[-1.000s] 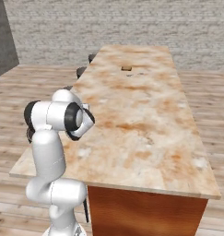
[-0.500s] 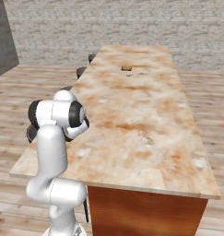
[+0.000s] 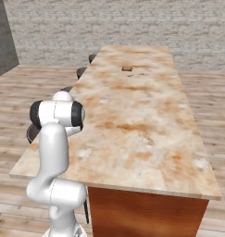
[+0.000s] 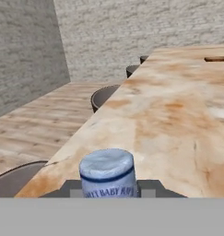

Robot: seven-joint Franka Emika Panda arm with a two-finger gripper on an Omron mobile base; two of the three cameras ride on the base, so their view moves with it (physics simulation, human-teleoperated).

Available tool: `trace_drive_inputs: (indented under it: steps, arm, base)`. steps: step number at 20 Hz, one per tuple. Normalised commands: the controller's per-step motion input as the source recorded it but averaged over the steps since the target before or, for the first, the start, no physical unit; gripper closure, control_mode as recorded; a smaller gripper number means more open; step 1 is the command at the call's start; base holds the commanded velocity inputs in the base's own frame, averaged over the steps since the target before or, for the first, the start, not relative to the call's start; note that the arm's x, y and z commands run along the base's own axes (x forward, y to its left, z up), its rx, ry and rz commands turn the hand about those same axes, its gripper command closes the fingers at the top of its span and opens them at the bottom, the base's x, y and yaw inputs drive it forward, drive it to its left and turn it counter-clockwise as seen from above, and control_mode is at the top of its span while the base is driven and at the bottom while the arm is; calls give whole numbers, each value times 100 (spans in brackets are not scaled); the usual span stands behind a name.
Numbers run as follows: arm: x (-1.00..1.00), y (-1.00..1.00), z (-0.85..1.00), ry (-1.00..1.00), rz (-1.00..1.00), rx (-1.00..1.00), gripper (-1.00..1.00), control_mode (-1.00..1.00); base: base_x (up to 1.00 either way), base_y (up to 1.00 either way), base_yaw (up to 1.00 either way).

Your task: Move the condiment bottle and condiment bottle from the cabinet to the dining counter.

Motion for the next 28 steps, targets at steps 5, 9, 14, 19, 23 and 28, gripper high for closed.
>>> trace_drive_inputs:
  steps: [5,9,14,19,23,28]
  arm:
    - [-8,0,-34,0,-5,0,-100,-100]
    - [-21,-15,-13,0,-6,0,-100,-100]
    - [-43,-24,-1,-1,-4,0,-100,-100]
    - [-18,-6,5,-2,-3,0,-100,-100]
    - [0,0,46,-2,-3,3,-100,-100]
    - [-6,-1,89,-1,-6,4,-100,-100]
  base:
    - [0,0,0]
    - [0,0,0]
    - [0,0,0]
    - [0,0,0]
    - [0,0,0]
    - [0,0,0]
